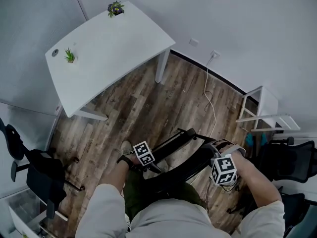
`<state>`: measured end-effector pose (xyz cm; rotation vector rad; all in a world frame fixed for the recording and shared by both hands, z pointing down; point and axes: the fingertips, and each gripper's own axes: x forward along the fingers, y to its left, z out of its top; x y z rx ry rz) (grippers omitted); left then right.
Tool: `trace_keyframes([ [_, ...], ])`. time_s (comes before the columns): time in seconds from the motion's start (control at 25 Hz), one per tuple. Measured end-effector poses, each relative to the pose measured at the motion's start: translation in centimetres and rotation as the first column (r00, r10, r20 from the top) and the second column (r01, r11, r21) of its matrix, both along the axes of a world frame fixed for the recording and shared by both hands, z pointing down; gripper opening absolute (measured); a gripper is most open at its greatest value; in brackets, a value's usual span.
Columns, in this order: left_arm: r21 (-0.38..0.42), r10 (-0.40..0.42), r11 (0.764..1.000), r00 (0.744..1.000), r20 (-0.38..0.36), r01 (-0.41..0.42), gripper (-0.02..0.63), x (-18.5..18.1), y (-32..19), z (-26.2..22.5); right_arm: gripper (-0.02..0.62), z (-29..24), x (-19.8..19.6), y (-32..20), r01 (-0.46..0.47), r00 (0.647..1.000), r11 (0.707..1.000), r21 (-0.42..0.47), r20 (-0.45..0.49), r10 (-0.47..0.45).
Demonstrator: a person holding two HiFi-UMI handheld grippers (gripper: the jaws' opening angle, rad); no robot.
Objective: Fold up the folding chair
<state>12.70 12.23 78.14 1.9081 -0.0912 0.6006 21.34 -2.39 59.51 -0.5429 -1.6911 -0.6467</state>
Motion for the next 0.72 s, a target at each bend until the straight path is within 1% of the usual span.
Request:
trace_keyframes([
  [0.32, 0.007, 0.06, 0.998, 0.998, 0.021, -0.06, 0.43, 1.3, 1.7, -0.4, 0.188, -0.5, 0.2, 1.3, -0.028, 1.0, 1.0, -0.001, -0.006, 0.028],
  [0.4, 0.02, 0.093, 0.995, 0.995, 0.028, -0.093, 0.43, 1.7, 2.4, -0.5, 0.192, -0.6, -0.1, 1.4, -0.029, 1.0, 1.0, 0.002, -0.006, 0.029],
  [0.44, 0.028, 0.121, 0.992, 0.992, 0.034, -0.122, 0.43, 1.9, 2.9, -0.5, 0.195, -0.6, -0.2, 1.5, -0.024, 1.0, 1.0, 0.003, -0.006, 0.024],
  [0.52, 0.049, 0.206, 0.977, 0.977, 0.06, -0.209, 0.428, 2.3, 4.0, -0.6, 0.199, -0.8, -0.5, 2.0, -0.002, 1.0, 1.0, 0.005, -0.008, 0.002],
  [0.6, 0.066, 0.3, 0.95, 0.949, 0.097, -0.306, 0.428, 2.1, 5.0, -0.4, 0.201, -1.0, -0.8, 2.4, 0.024, 1.0, 1.0, 0.014, -0.008, -0.024],
  [0.72, 0.078, 0.386, 0.914, 0.913, 0.132, -0.398, 0.428, 2.0, 5.8, -0.3, 0.202, -1.1, -1.1, 3.0, 0.045, 0.999, 0.999, 0.021, -0.011, -0.045],
])
